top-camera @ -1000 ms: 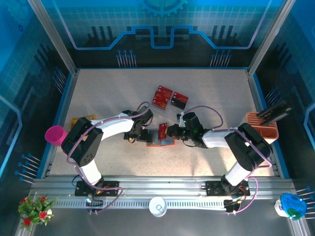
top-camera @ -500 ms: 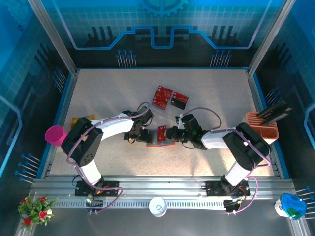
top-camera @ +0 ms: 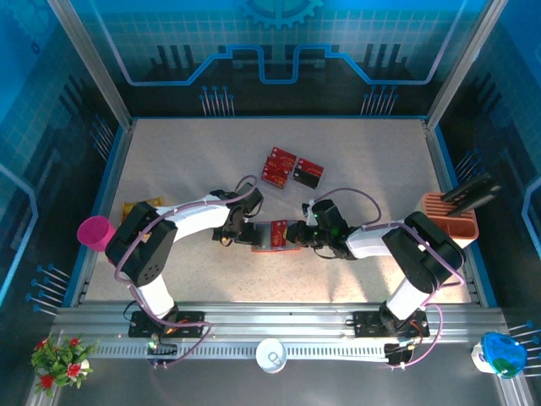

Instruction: Put the credit cards into the card holder

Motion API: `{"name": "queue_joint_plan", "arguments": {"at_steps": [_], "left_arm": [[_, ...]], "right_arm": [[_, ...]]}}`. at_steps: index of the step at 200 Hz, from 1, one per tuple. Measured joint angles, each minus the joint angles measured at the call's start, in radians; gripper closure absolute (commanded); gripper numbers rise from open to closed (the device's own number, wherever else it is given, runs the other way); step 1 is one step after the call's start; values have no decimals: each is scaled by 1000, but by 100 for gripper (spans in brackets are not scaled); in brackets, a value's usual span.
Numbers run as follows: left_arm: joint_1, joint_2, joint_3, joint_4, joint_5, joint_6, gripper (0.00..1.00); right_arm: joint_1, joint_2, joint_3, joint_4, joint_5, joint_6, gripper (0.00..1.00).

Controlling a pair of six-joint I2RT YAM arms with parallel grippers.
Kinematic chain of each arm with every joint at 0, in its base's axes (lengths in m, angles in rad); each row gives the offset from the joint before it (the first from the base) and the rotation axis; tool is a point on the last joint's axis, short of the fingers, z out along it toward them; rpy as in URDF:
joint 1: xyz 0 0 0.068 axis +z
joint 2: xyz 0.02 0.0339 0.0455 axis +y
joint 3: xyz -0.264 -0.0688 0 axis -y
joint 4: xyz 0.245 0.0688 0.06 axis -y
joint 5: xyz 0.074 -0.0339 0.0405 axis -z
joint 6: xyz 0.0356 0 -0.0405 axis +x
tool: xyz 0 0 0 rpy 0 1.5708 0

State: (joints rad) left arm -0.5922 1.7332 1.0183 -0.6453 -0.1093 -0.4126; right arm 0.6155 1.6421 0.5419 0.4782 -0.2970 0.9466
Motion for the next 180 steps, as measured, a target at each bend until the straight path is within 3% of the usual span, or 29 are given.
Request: {"name": "queue_joint_plan", "arguments": {"at_steps": [115,180], "left_arm": [[0,0,0,2,0,0,1],[0,0,0,3,0,0,1]], "right_arm": [[6,-10,16,-64,-19,-5,100],[26,72,104,-108,-51,-20,100]]}}
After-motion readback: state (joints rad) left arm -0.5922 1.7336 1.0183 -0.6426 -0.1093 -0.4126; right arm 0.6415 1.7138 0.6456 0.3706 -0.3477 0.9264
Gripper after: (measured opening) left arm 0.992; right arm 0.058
